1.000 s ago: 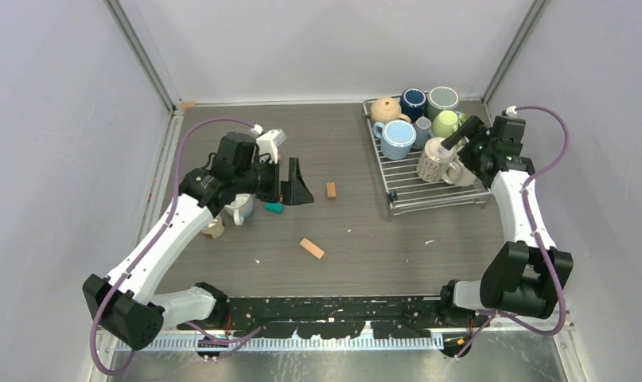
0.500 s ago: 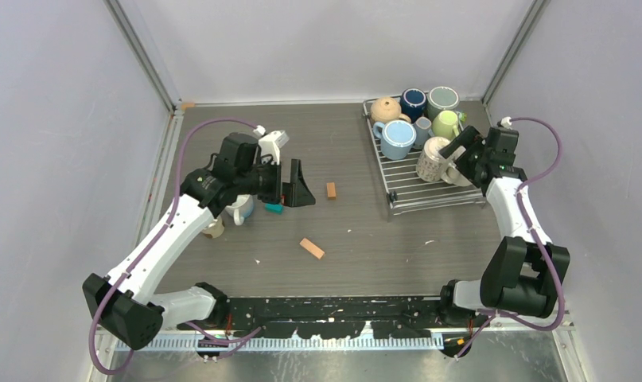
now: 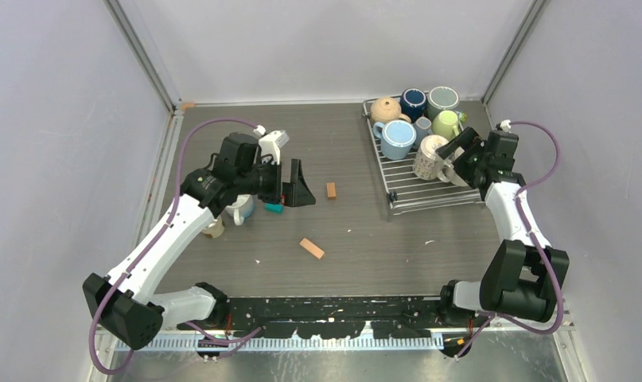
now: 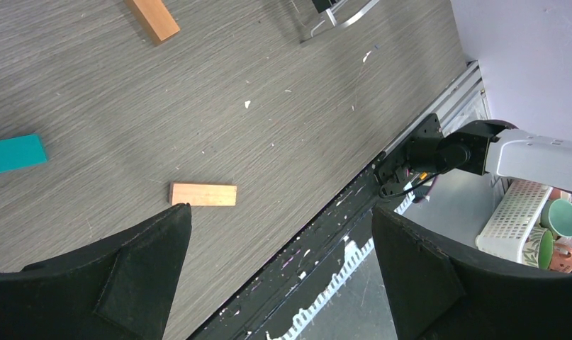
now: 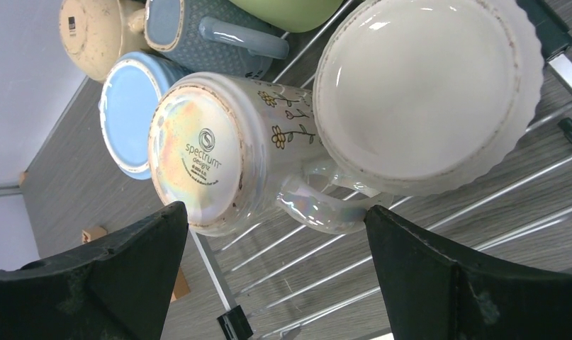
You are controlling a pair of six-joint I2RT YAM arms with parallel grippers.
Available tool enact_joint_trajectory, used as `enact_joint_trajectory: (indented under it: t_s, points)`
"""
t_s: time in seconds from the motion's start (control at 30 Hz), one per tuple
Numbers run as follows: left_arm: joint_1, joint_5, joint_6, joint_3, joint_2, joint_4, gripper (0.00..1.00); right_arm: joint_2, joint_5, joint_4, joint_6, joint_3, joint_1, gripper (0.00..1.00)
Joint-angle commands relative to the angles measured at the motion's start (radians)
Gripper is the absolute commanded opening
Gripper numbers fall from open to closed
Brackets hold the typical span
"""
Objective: Unload the cups from the dish rack
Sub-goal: Adjust the cup in the dish rack.
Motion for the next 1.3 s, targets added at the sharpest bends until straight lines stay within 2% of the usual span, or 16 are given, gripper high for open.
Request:
enact_joint_trajectory:
  t_s: [0.0, 0.3, 0.63, 0.83, 1.27]
  points:
    - [-0.007, 0.010, 0.006, 0.002, 0.001, 0.032, 1.00, -0.046, -0.042, 0.043, 0.014, -0.003, 0.005, 1.00]
    - [-0.007, 0.006, 0.006, 0.001, 0.015, 0.032, 1.00, -0.053, -0.012, 0.015, -0.010, 0.016, 0.079, 1.00]
    - [-0.011, 0.001, 0.009, 0.001, 0.020, 0.028, 1.00, -0.044, 0.072, -0.027, -0.080, 0.054, 0.079, 1.00]
    - [-0.013, 0.004, 0.009, -0.001, 0.030, 0.030, 1.00, -0.013, 0.077, 0.022, -0.107, 0.040, 0.097, 1.00]
    - [-0.014, -0.003, 0.010, -0.006, 0.029, 0.027, 1.00, 0.015, 0.156, 0.017, -0.095, 0.042, 0.272, 1.00]
